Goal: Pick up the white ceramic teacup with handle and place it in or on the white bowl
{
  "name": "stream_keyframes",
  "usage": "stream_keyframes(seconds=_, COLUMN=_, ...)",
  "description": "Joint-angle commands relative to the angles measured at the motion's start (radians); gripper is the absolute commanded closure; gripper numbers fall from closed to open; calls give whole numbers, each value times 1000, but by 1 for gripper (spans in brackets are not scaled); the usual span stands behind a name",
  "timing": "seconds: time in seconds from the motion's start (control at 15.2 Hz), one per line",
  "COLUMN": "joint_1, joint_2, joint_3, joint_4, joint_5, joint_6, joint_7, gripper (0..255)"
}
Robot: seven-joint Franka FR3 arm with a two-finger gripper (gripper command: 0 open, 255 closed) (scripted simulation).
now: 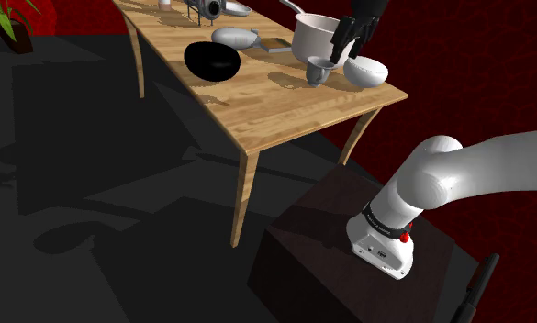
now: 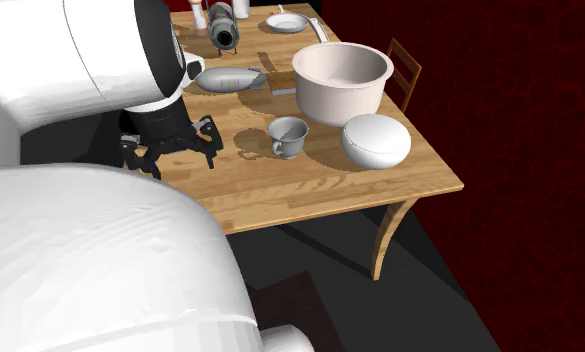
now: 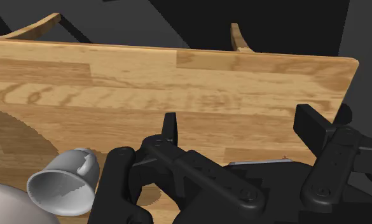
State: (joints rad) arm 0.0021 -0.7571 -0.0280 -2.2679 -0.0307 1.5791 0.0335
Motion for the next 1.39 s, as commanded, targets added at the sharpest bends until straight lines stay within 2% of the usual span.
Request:
stream_keyframes(seconds=0.0, joint_1=0, joint_2=0, joint_3=0, joint_4=0, joint_5=0, joint_6=0, joint_7=0, gripper=0)
stream_keyframes(seconds=0.66, joint_1=-45, joint_2=293, joint_3=-118, joint_4=98, joint_5=-81, joint_6=172, joint_7=-122, gripper=0)
stream_keyframes(seconds=1.32, joint_1=-84, joint_2=635, joint_3=-219, joint_4=315, joint_5=-89, joint_6=283, joint_7=-245, gripper=0)
